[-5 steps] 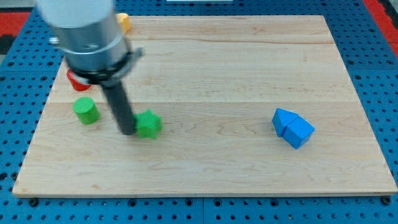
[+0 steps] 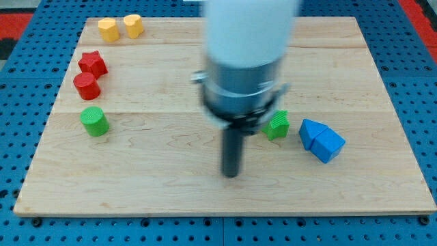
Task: Slide the green circle closer to the green star
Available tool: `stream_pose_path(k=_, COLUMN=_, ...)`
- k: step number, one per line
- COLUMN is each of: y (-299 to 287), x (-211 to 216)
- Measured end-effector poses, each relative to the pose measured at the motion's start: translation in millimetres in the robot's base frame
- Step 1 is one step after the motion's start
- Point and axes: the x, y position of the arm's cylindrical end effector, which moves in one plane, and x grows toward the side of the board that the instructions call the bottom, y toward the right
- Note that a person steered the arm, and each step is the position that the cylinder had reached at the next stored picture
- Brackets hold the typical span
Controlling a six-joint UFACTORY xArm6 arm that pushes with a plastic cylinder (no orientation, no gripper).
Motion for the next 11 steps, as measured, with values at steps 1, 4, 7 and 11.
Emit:
stream_pose_path(k=1, y=-97, x=-1)
stream_pose_path(k=4, y=-222, x=-72)
stream_pose_path(k=7, y=-157, x=-88)
stream_pose_path(k=11, y=61, x=-72)
